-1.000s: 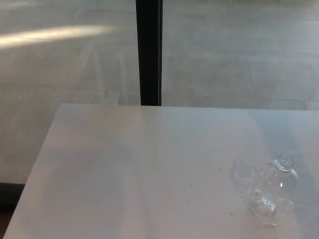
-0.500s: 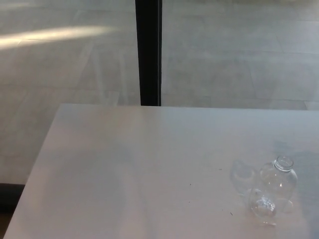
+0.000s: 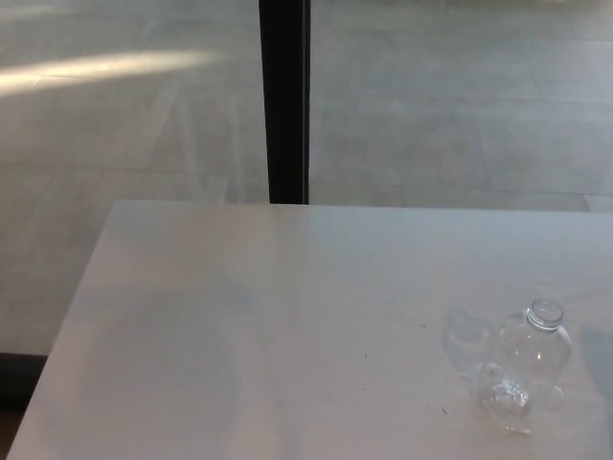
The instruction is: The robot uses its right hand to grab and lift the lid of the spray bottle kept in the middle of the desk and places the lid on the right side of the bottle
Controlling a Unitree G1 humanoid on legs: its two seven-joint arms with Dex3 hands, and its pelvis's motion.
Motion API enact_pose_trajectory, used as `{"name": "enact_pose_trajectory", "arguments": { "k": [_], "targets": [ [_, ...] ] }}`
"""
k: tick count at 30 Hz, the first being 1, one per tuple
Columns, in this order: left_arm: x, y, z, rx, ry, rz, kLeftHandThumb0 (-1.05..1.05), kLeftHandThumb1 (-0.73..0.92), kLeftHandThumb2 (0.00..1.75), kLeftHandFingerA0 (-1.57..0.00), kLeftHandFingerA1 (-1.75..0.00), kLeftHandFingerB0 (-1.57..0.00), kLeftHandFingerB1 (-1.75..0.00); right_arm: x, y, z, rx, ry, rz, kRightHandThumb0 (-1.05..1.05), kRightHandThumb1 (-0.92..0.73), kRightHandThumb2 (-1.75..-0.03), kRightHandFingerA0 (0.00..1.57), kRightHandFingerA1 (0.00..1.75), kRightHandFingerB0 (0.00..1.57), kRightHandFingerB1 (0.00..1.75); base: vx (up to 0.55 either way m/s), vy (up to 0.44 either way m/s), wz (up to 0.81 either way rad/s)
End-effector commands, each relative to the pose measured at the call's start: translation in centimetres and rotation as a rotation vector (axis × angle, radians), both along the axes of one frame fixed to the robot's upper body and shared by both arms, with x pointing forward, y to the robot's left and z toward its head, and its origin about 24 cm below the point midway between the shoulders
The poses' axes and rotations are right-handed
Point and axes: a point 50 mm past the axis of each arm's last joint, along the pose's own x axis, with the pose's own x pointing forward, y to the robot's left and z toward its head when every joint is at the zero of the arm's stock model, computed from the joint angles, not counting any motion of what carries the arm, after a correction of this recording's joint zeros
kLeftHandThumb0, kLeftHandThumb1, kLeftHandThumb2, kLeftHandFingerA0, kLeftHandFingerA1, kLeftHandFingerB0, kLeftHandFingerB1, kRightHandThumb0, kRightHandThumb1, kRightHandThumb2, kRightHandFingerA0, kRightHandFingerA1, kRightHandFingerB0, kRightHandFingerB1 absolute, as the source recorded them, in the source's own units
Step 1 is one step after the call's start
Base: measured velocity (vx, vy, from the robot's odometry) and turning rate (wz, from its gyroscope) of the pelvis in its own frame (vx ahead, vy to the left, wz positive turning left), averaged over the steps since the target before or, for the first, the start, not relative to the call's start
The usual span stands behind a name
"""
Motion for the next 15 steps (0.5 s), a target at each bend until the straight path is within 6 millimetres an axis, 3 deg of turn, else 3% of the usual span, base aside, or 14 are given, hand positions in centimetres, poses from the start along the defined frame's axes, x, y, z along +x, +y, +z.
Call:
{"name": "enact_pose_trajectory", "arguments": {
  "k": [1, 2, 3, 5, 8, 9, 10, 11, 12, 14, 15],
  "targets": [
    [-0.1, 0.2, 0.2, 0.009, -0.008, 0.006, -0.58, 0.63, 0.59, -0.71, -0.63, -0.58, -0.49, 0.4, -0.5, 0.7, -0.068, 0.045, -0.021, -0.47, -0.57, -0.84, 0.49, 0.61, 0.29, 0.46, 0.00, 0.000, 0.00],
    [-0.1, 0.2, 0.2, 0.011, -0.005, 0.006, -0.58, 0.63, 0.59, -0.71, -0.63, -0.58, -0.49, 0.4, -0.4, 0.7, -0.067, 0.046, -0.019, -0.47, -0.57, -0.84, 0.49, 0.61, 0.29, 0.46, 0.00, 0.000, 0.00],
    [-0.1, 0.2, 0.2, 0.016, -0.003, 0.010, -0.58, 0.62, 0.59, -0.74, -0.64, -0.62, -0.50, 0.5, -0.3, 0.9, -0.059, 0.039, -0.014, -0.41, -0.71, -0.61, 0.43, 0.48, 0.32, 0.32, 0.00, 0.000, 0.00],
    [0.0, 0.2, 0.2, 0.012, -0.010, 0.012, -0.57, 0.63, 0.59, -0.71, -0.65, -0.59, -0.51, 0.8, -0.1, 1.1, -0.055, 0.035, -0.009, -0.46, -0.68, -0.61, 0.30, 0.39, 0.27, 0.30, 0.00, 0.000, 0.00],
    [0.0, 0.3, 0.2, 0.011, -0.013, 0.008, -0.58, 0.62, 0.59, -0.72, -0.66, -0.60, -0.52, 0.9, 0.1, 1.3, -0.056, 0.017, 0.008, -0.48, -0.66, -0.60, 0.26, 0.38, 0.27, 0.30, 0.00, 0.000, 0.00],
    [0.0, 0.3, 0.3, 0.014, -0.010, 0.002, -0.59, 0.63, 0.59, -0.71, -0.64, -0.58, -0.51, 1.0, 0.4, 1.4, -0.054, 0.019, 0.016, -0.58, -0.54, -0.76, 0.08, 0.42, 0.15, 0.37, 0.00, 0.000, 0.00],
    [0.0, 0.3, 0.3, 0.017, -0.008, -0.001, -0.60, 0.63, 0.59, -0.71, -0.64, -0.57, -0.50, 1.0, 0.5, 1.5, -0.051, 0.012, 0.031, -0.54, -0.63, -0.61, 0.06, 0.27, 0.20, 0.29, 0.00, 0.000, 0.00],
    [-0.1, 0.4, 0.3, 0.015, -0.010, 0.006, -0.59, 0.62, 0.59, -0.72, -0.64, -0.58, -0.50, 1.0, 0.7, 1.6, -0.044, 0.000, 0.051, -0.61, -0.48, -0.82, 0.00, 0.27, 0.12, 0.39, 0.00, 0.000, 0.00],
    [-0.1, 0.3, 0.3, 0.012, -0.013, 0.012, -0.59, 0.62, 0.59, -0.70, -0.63, -0.58, -0.50, 1.0, 0.9, 1.8, -0.044, -0.006, 0.067, -0.72, -0.50, -0.80, 0.00, 0.14, 0.13, 0.34, 0.00, 0.000, 0.00],
    [-0.1, 0.3, 0.3, 0.014, -0.011, 0.010, -0.59, 0.62, 0.59, -0.71, -0.63, -0.59, -0.50, 1.0, 1.0, 2.0, -0.058, -0.009, 0.077, -0.61, -0.58, -0.72, 0.00, 0.06, 0.14, 0.29, 0.00, 0.000, 0.00],
    [-0.1, 0.3, 0.3, 0.016, -0.011, 0.005, -0.59, 0.62, 0.59, -0.71, -0.63, -0.58, -0.49, 1.0, 1.1, 2.3, -0.044, -0.012, 0.087, -0.91, -0.55, -0.82, 0.00, 0.01, 0.18, 0.21, 0.00, 0.000, 0.00]
  ]
}}
